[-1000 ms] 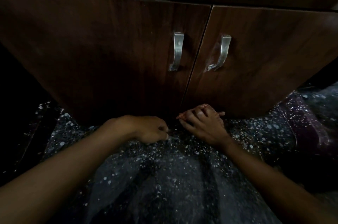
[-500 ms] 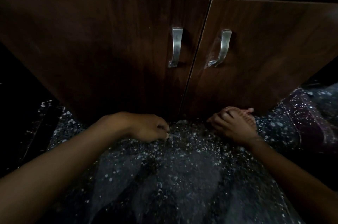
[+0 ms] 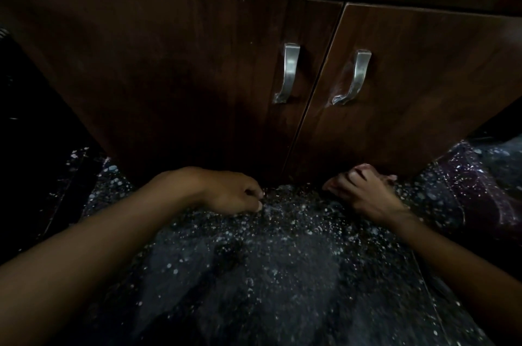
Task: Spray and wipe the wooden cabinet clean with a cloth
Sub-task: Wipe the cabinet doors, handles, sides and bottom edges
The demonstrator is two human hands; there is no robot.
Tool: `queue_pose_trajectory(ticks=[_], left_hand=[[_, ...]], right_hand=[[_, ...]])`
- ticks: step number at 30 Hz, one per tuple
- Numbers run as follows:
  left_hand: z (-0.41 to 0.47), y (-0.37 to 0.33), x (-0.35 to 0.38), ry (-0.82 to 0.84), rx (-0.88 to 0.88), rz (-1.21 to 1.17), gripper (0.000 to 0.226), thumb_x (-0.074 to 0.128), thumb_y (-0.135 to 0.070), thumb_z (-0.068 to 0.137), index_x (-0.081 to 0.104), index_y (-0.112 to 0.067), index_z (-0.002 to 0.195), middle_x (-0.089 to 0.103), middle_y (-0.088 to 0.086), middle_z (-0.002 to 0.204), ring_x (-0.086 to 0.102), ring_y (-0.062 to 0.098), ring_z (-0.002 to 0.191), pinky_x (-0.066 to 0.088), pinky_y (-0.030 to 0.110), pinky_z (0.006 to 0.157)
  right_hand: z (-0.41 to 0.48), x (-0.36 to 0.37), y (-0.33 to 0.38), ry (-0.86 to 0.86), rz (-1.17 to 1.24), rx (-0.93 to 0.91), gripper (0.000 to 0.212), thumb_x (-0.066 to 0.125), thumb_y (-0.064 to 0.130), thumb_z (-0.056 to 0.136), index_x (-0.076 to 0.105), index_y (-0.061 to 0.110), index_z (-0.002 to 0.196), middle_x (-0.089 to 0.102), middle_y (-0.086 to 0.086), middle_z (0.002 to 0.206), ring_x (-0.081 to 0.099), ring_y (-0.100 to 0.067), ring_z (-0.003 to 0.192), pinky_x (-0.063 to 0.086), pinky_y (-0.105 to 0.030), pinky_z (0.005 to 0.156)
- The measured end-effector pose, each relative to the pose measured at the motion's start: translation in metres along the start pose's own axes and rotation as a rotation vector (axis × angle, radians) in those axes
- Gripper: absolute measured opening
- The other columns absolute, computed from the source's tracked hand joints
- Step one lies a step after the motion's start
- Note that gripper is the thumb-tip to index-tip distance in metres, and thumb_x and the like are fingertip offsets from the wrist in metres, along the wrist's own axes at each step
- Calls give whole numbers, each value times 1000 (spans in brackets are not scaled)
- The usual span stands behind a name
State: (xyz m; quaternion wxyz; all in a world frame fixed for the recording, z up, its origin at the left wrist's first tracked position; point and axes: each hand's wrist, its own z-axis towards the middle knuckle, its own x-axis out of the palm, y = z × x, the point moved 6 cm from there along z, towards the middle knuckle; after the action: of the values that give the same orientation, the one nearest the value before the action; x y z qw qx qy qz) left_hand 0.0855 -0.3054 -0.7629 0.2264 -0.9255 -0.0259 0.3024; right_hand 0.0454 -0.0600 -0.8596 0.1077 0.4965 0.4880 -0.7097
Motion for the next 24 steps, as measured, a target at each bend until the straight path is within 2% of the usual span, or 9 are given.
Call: queue_pose_trajectory(ticks=[2,4,7,9,13,15,17,20,24], left_hand=[[-1,-1,-2,-2,-2,2,46,40,-33,98,36,-20,142,42,-2,143,43,14,125,31,18,90],[-3,-2,-3,-9,3,15,45,40,-33,98,37,-19,141,42,-2,143,43,10,120,30,18,89],[-4,-2,-3,-2,2,25,45,39,-32,99,37,-18,141,43,-1,142,43,9,113,30,18,88],[-5,-2,-3,8,-2,30,45,38,-33,99,36,-18,141,43,0,141,43,12,120,30,19,90],[-7,-2,-3,27,-4,31,45,37,-32,99,35,-18,142,40,-2,144,41,15,128,29,19,91],[-7,-1,-2,32,-4,26,44,37,-32,99,36,-18,141,40,-2,145,42,14,126,30,19,91],[-9,0,-2,36,-5,26,45,37,-32,99,35,-18,142,39,-2,146,41,13,127,29,19,92],[-9,1,-3,38,-12,33,45,37,-33,99,35,-19,142,37,-2,147,40,11,127,28,19,93],[-9,3,-2,46,-25,24,46,36,-35,99,33,-21,143,34,-2,149,34,16,135,29,24,102]], right_hand=[[21,0,14,-47,-38,-50,49,49,16,81,50,12,130,51,-15,111,41,-30,88,31,-43,74],[41,-3,24,-95,-20,-25,52,49,21,84,38,15,135,42,-10,119,43,-30,98,32,-44,81],[53,-4,37,-111,-50,-98,51,37,20,84,46,11,133,41,-12,120,42,-32,103,30,-45,85],[51,-10,38,-107,-34,-89,52,34,19,83,44,8,132,45,-13,118,41,-32,101,30,-46,84],[44,-41,15,-248,-50,125,50,36,14,86,41,22,135,41,-15,120,40,-32,95,33,-45,80],[36,-60,1,-355,-98,298,50,38,7,92,43,30,137,41,-15,119,41,-32,94,39,-45,78],[31,-67,-2,-420,-147,376,52,38,5,95,43,34,138,41,-16,117,41,-33,94,45,-46,75],[36,-52,6,-412,-171,299,52,41,5,90,40,29,137,41,-17,118,42,-33,93,45,-47,76],[44,-18,31,-295,-156,30,49,38,17,85,41,16,134,41,-19,121,42,-34,97,36,-46,78]])
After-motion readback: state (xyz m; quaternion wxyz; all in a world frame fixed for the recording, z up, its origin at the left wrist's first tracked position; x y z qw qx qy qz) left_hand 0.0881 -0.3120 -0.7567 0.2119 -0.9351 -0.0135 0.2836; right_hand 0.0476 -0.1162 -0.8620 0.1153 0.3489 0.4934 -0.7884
